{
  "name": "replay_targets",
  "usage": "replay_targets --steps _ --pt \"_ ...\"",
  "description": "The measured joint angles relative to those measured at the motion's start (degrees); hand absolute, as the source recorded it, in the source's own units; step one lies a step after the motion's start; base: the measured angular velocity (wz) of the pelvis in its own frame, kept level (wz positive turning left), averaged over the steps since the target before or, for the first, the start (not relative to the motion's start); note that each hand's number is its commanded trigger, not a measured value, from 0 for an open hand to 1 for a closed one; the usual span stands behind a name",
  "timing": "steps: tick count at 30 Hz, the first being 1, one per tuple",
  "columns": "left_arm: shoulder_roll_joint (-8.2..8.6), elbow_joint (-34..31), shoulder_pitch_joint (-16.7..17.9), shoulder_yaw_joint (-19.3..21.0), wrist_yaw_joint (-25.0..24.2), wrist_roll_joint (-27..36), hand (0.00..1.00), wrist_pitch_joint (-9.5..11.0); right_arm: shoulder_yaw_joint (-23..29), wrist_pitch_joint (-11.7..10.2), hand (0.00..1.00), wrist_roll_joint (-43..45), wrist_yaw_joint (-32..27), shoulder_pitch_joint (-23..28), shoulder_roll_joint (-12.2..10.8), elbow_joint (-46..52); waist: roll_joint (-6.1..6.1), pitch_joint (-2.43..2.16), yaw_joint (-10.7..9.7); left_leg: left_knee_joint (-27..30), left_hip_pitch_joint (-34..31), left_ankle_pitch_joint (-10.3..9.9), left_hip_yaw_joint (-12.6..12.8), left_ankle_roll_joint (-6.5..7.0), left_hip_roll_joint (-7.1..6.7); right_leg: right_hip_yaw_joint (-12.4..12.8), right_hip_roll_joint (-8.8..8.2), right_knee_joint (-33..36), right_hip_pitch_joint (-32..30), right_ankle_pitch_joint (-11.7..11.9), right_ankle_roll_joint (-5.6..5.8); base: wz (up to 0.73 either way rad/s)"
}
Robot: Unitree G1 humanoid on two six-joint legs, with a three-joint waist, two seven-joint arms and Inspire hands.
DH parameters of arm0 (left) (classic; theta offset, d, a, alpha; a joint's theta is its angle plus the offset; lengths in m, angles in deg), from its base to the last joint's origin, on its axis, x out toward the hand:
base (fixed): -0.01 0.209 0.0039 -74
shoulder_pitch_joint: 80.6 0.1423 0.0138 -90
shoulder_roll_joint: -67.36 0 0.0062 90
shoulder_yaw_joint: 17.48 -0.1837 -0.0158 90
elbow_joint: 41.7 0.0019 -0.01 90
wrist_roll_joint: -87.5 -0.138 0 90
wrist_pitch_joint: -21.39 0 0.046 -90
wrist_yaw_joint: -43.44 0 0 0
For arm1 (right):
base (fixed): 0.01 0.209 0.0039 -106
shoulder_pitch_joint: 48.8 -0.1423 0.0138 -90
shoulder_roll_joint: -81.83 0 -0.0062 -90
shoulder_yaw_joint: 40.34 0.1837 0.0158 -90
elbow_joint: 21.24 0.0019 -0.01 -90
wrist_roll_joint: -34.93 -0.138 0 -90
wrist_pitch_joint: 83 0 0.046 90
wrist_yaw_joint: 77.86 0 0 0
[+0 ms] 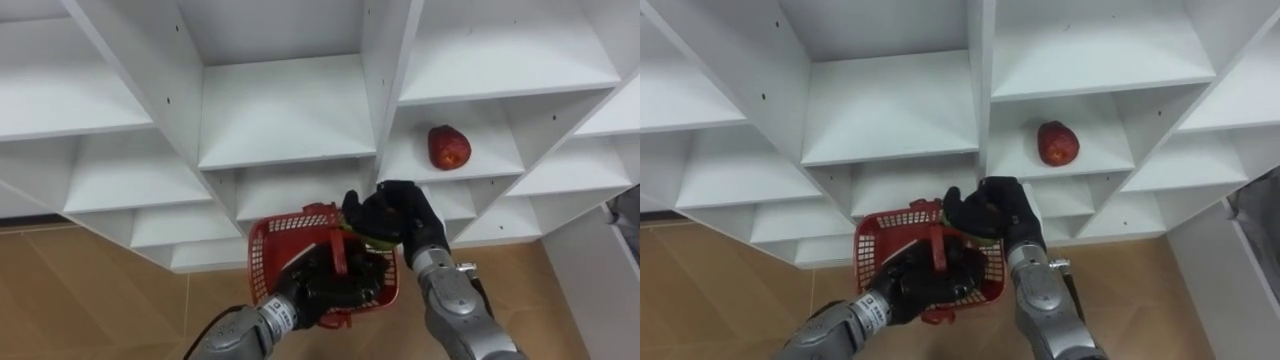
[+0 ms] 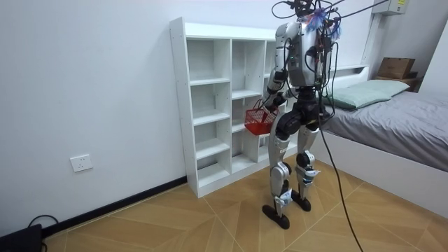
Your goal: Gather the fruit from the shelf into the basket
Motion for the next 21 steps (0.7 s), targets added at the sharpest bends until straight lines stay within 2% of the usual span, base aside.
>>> replay_targets --steps 8,9,10,11,21 --pt "0.32 0.0 0.0 0.0 0.0 0.0 1.0 0.0 0.0 -0.1 0.99 -0.2 0.0 0.0 0.0 -0.1 0.15 -0.08 0.2 0.0 0.2 0.0 0.4 -0.02 0.21 0.2 0.17 0.0 0.0 0.1 -0.17 0.0" --pt "0.37 0.0 0.0 0.0 0.0 0.0 1.0 0.0 0.0 -0.1 0.81 -0.2 0.0 0.0 0.0 -0.1 0.2 -0.11 0.2 -0.1 0.2 0.0 0.5 -0.02 0.24 0.3 0.2 0.0 0.0 0.1 -0.2 -0.03" --pt "0.39 0.0 0.0 0.0 0.0 0.0 1.0 0.0 0.0 -0.1 0.21 -0.3 0.0 0.0 0.0 -0.1 0.22 -0.13 0.2 -0.1 0.3 0.0 0.5 -0.02 0.25 0.3 0.21 0.0 0.0 0.2 -0.2 -0.06" --pt "0.41 0.0 0.0 0.0 0.0 0.0 1.0 0.0 0.0 -0.1 0.0 -0.4 0.0 0.0 0.0 -0.1 0.24 -0.14 0.3 -0.2 0.4 0.0 0.7 -0.02 0.28 0.6 0.27 0.0 0.0 0.2 -0.21 -0.07" --pt "0.43 -0.5 0.0 0.0 0.0 0.0 1.0 0.0 -0.1 -0.6 0.0 -2.5 -0.1 0.0 0.0 -0.4 0.33 -0.2 0.3 -0.2 0.5 0.0 0.8 -0.02 0.29 0.8 0.31 0.0 0.1 0.3 -0.17 -0.01"
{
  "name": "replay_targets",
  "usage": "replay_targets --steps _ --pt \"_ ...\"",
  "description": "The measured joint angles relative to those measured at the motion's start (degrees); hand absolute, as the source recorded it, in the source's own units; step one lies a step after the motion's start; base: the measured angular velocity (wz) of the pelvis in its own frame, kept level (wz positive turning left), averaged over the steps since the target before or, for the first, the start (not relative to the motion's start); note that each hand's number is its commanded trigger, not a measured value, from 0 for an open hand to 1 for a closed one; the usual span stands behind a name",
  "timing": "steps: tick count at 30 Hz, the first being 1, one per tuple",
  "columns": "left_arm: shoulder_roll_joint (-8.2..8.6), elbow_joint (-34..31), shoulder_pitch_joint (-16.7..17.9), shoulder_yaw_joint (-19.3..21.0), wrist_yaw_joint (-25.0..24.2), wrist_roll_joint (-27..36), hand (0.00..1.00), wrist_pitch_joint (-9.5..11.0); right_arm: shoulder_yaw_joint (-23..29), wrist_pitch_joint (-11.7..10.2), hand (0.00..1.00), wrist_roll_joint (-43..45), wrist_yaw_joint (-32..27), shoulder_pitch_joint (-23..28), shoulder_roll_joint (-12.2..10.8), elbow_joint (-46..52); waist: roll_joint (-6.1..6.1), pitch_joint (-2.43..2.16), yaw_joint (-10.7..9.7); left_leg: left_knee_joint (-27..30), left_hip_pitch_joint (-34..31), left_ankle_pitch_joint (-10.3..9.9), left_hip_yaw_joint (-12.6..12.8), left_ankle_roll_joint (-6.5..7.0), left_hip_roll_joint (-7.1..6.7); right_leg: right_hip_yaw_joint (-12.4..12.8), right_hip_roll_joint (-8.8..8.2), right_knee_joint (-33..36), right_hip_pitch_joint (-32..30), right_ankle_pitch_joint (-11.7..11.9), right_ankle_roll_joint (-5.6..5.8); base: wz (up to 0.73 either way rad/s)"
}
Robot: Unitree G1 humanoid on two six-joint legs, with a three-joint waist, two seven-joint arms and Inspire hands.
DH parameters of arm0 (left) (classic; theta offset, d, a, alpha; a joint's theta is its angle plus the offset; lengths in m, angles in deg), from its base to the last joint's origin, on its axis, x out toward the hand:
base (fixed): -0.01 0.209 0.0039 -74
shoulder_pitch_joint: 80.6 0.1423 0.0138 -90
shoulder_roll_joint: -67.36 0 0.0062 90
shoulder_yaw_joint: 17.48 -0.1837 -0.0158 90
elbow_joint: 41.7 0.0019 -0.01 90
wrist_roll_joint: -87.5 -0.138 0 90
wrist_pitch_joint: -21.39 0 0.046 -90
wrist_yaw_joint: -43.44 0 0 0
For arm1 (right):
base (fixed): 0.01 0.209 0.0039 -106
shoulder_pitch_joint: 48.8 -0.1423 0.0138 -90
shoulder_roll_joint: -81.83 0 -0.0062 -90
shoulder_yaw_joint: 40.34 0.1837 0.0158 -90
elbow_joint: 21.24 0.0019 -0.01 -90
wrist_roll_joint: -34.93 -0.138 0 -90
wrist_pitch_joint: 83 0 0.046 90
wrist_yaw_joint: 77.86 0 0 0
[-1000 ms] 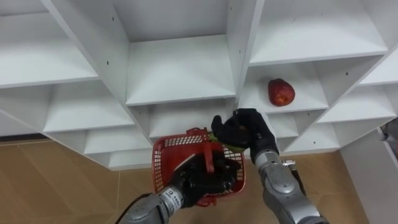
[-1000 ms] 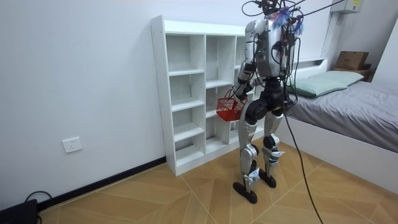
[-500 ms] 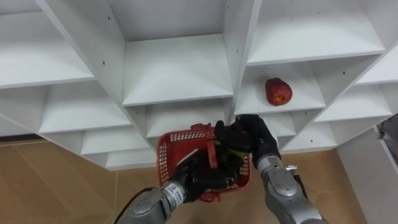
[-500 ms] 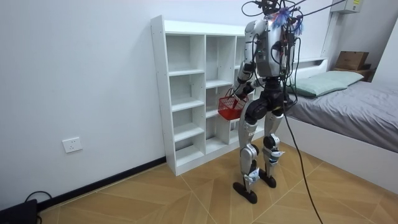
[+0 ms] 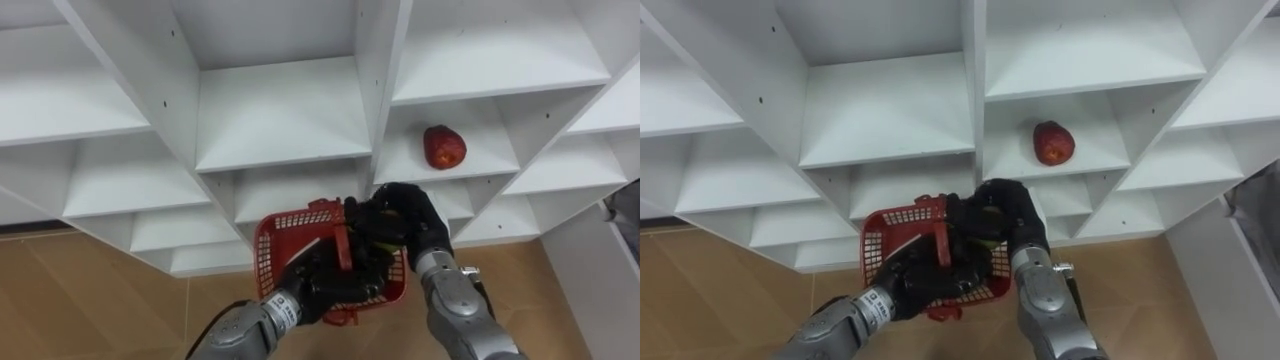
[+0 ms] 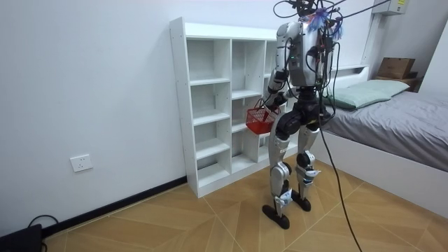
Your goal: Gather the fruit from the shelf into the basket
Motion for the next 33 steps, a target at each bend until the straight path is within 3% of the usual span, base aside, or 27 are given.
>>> replay_targets --steps 8,25,33 --pt "-0.03 -1.4 0.2 -0.1 0.0 0.4 1.0 0.0 -0.3 -0.7 0.0 -4.3 0.2 -0.2 -0.1 0.2 -0.02 0.0 0.0 0.0 0.0 0.0 0.0 0.0 0.0 0.0 -0.01 0.0 0.0 0.0 0.0 0.0" --pt "-0.07 -1.6 0.4 0.1 0.1 0.0 1.0 0.0 -0.3 -1.2 0.0 -4.2 1.4 -0.1 -0.1 0.0 -0.19 0.08 -0.1 0.0 0.1 0.0 0.1 0.0 0.03 0.1 0.0 0.0 0.0 0.1 0.0 0.0" --pt "-1.15 -1.6 0.4 0.1 0.1 -2.2 1.0 0.0 0.0 -1.2 0.0 -1.7 1.5 0.4 -0.1 -0.1 -0.55 0.32 -0.2 0.0 0.1 0.0 0.2 0.0 0.03 0.2 0.02 -0.1 -0.1 0.1 0.0 0.0"
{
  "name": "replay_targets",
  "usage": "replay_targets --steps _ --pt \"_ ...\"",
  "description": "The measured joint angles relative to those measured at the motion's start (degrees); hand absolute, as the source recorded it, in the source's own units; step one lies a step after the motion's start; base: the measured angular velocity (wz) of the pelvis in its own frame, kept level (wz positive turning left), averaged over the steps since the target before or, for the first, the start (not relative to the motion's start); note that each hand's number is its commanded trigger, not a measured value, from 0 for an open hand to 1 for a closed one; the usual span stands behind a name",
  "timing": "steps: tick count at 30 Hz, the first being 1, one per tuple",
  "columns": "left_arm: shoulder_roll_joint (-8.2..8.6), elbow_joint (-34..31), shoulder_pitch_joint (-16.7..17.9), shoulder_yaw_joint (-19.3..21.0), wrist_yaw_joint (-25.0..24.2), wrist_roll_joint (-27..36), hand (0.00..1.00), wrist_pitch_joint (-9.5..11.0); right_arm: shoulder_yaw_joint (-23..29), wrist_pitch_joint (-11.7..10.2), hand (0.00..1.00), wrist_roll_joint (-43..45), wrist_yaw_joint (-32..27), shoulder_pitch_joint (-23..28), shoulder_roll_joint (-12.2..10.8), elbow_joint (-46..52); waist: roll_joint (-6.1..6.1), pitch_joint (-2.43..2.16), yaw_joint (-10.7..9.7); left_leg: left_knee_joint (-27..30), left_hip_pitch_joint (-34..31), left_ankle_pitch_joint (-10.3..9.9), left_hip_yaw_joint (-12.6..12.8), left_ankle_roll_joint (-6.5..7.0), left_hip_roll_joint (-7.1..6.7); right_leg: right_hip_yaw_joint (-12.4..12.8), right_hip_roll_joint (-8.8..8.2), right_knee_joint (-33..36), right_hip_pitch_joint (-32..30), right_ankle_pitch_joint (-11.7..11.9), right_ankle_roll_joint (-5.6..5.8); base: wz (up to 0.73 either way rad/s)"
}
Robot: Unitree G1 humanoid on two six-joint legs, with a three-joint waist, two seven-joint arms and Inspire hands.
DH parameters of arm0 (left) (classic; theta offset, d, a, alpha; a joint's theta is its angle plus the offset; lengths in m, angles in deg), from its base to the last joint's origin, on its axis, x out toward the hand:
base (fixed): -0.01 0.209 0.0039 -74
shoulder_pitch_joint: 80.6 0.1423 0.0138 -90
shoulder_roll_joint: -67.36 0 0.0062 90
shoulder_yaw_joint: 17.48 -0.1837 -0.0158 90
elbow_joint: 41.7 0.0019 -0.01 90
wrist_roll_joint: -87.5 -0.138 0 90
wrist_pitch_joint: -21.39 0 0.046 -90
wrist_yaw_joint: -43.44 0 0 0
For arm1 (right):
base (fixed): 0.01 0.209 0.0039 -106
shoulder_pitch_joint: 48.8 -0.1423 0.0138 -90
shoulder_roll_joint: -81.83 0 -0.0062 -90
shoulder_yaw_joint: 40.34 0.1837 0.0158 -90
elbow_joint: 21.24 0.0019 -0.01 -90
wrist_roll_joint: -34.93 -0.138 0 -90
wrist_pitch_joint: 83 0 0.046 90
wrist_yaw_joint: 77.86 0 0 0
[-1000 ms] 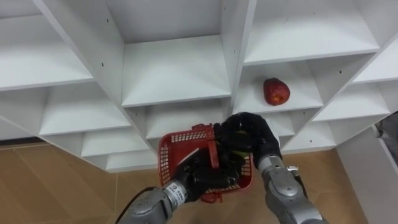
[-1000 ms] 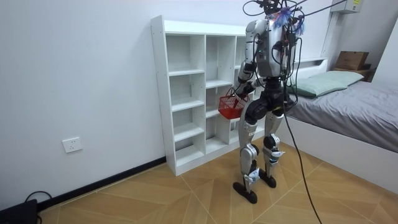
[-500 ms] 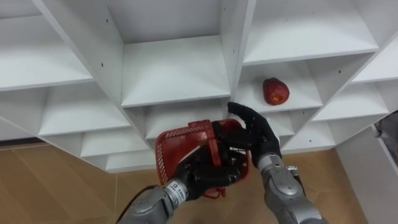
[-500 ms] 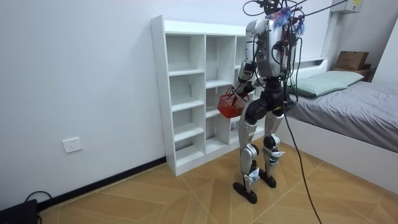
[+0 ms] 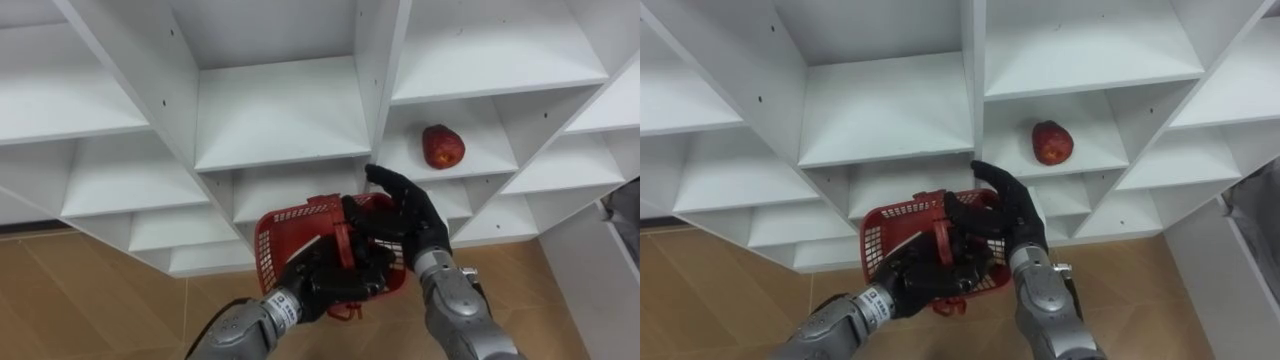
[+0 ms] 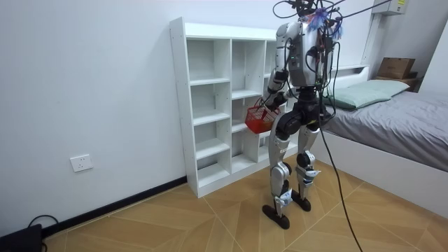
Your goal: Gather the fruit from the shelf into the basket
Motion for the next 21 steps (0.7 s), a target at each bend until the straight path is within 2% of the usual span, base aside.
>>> replay_targets --steps 12,15,19,21 --pt "-2.46 -0.1 1.2 0.6 0.1 -1.7 1.0 0.0 0.1 0.0 0.0 3.7 -0.3 2.9 0.8 2.9 -0.04 -0.18 -0.2 -0.2 -0.2 0.0 0.1 0.0 -0.01 0.0 0.03 -0.6 0.0 0.0 0.04 0.0" --pt "-2.59 -0.1 2.0 1.5 0.1 -2.9 1.0 0.0 0.1 0.0 0.0 5.1 -0.3 3.6 1.1 3.0 -0.13 -0.95 -0.3 -0.2 0.0 0.0 0.1 0.0 -0.01 0.0 0.03 -0.6 0.1 0.0 0.04 0.0" --pt "-2.71 -0.1 2.8 2.5 0.1 -2.8 1.0 0.0 0.2 -0.1 0.0 7.0 -1.6 5.6 2.0 5.2 -0.12 -1.05 -0.4 -0.2 0.9 0.0 0.1 0.0 0.02 -0.2 0.03 -0.7 1.2 0.1 -0.02 0.0" --pt "-2.95 -0.3 3.4 3.9 0.1 -2.7 1.0 0.1 0.4 -0.2 0.0 7.4 -2.3 7.2 3.6 7.1 -0.08 -1.17 -0.7 -0.3 1.4 0.0 0.1 0.0 0.02 -0.1 0.03 -0.9 1.7 0.1 0.07 0.0"
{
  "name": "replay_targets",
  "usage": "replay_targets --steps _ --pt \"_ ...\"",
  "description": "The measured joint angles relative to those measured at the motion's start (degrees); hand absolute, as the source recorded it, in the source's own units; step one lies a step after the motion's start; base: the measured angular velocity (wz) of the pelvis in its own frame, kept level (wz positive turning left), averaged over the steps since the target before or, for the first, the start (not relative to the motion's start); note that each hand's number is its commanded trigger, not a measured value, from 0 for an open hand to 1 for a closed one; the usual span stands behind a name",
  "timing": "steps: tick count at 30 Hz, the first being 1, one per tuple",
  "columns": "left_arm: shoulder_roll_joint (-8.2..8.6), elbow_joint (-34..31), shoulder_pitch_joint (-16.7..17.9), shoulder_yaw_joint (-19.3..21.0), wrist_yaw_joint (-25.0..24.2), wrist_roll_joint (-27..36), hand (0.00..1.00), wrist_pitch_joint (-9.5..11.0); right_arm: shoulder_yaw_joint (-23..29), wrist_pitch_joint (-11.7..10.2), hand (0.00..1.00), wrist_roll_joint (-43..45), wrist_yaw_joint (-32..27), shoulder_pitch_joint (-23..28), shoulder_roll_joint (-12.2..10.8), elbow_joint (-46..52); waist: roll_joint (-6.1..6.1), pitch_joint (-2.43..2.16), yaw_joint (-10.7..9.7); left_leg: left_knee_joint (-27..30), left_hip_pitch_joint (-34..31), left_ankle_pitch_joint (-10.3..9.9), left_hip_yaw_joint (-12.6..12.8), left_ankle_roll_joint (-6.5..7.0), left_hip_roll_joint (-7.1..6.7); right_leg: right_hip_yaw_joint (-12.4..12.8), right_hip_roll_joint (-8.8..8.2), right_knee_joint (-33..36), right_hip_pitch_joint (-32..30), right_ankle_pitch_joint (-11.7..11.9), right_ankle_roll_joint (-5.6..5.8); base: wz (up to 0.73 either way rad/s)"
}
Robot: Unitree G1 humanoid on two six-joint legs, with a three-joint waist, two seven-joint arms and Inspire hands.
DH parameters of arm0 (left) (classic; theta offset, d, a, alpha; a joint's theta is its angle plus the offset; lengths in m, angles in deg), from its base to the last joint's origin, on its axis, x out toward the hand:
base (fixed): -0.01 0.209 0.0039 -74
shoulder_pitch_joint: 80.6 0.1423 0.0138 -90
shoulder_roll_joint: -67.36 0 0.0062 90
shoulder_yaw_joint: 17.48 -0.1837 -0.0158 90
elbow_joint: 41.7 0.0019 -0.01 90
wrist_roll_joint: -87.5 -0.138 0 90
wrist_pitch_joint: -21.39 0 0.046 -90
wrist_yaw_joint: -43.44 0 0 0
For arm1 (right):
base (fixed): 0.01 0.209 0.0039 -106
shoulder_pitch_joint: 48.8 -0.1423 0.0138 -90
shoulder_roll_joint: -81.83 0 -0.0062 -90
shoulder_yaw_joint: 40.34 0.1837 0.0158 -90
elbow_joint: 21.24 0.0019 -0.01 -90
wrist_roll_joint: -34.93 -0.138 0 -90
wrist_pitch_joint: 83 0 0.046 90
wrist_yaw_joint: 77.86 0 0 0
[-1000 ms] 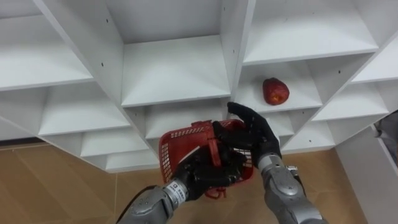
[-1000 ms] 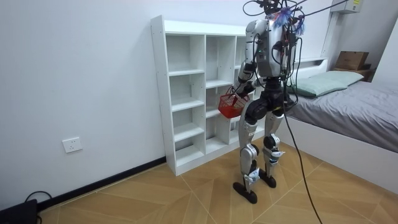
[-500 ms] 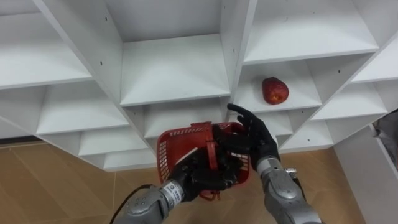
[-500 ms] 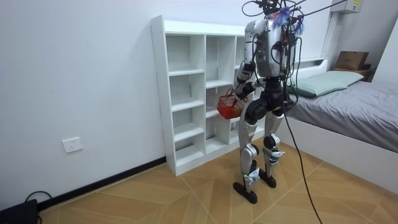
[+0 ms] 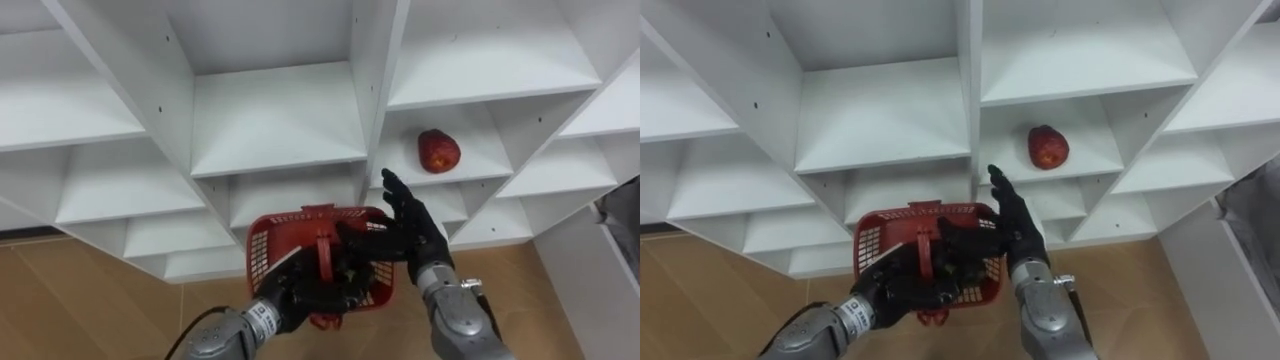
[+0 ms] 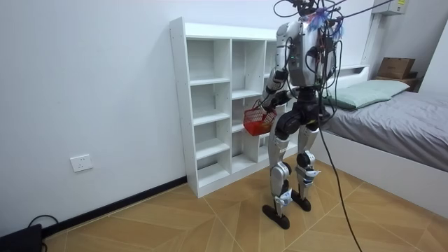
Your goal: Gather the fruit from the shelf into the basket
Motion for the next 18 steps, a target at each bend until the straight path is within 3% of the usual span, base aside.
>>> replay_targets --steps 5,13,18 --pt "-1.62 -0.8 1.2 0.6 0.3 0.0 1.0 0.4 0.8 0.0 0.0 1.2 -3.0 0.5 1.8 0.1 0.0 -0.02 -1.0 -0.2 0.6 0.0 0.0 0.0 -0.01 0.1 0.06 0.0 0.4 0.3 0.03 0.0" --pt "-1.99 -0.9 2.1 0.9 1.2 -0.1 1.0 1.0 1.9 -1.1 0.0 2.2 -7.8 1.1 2.1 -0.1 0.02 -0.03 -0.8 -0.9 1.6 0.0 0.3 -0.02 -0.01 0.3 0.14 -0.2 1.1 0.4 0.08 -0.01" --pt "-1.92 -1.3 3.8 3.5 1.2 -0.1 1.0 1.4 1.9 -1.3 0.0 4.6 -9.4 2.1 2.6 0.5 -0.18 -0.12 -0.9 -1.6 2.5 0.0 0.4 -0.02 -0.04 0.3 0.18 -0.9 1.9 0.3 0.11 0.0"
